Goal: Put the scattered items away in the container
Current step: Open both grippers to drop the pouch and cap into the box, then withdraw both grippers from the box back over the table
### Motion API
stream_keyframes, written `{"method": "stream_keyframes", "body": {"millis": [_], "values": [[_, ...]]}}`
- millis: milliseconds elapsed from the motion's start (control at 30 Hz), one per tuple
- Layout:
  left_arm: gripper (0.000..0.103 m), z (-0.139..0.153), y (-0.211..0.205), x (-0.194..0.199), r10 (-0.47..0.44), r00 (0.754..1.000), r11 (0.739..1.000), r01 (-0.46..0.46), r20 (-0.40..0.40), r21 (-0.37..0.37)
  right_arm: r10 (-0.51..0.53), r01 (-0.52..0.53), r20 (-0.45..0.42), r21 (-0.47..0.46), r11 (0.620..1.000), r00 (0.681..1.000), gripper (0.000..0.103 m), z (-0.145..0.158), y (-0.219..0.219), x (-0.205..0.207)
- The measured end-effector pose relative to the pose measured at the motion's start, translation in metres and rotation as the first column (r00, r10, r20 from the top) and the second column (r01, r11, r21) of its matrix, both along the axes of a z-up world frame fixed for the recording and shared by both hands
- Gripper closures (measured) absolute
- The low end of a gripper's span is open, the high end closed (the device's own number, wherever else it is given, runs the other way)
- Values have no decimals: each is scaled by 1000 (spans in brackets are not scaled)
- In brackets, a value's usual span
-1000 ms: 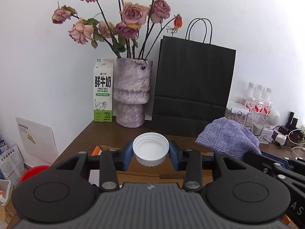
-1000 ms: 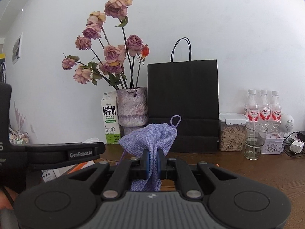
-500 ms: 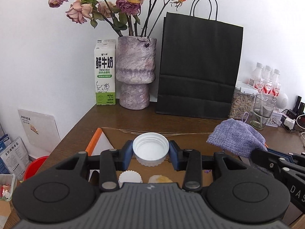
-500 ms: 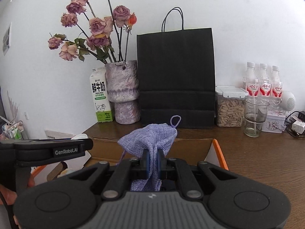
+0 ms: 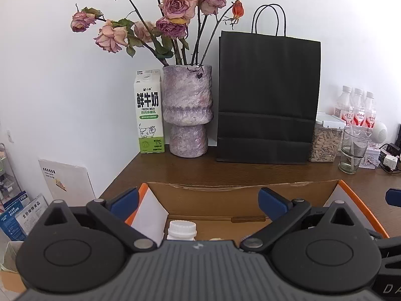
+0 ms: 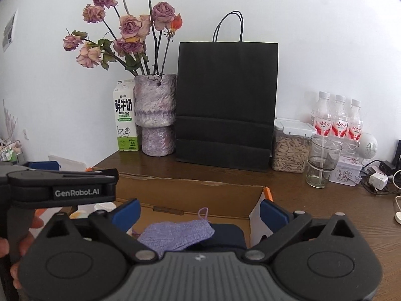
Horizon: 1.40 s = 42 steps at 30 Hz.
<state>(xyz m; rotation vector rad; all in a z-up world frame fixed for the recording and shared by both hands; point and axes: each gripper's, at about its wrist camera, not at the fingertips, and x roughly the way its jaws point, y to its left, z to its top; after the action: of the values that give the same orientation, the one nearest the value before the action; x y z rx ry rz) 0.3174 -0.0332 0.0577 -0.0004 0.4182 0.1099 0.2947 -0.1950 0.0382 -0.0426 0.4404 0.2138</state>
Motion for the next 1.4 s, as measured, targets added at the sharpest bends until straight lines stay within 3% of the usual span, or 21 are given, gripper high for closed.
{"method": "stream_keyframes", "body": {"millis": [433, 633, 1000, 1400], "values": [[0, 2, -1, -3, 14, 1000, 1000, -14, 10, -1, -8, 8, 5, -5, 1000, 1000, 0, 4, 0, -2], [0, 2, -4, -12, -22, 999, 1000, 22, 24, 8, -29, 29, 35, 10, 1000, 999, 0, 1, -6, -10], [0, 0, 3, -75, -81, 985, 996, 87, 150, -32, 25, -23, 136, -14, 1000, 990, 0, -5, -22, -67], [0, -21, 27, -133, -81, 985, 995, 88, 149, -38, 36, -29, 141, -50, 998, 989, 0, -22, -40, -128]]}}
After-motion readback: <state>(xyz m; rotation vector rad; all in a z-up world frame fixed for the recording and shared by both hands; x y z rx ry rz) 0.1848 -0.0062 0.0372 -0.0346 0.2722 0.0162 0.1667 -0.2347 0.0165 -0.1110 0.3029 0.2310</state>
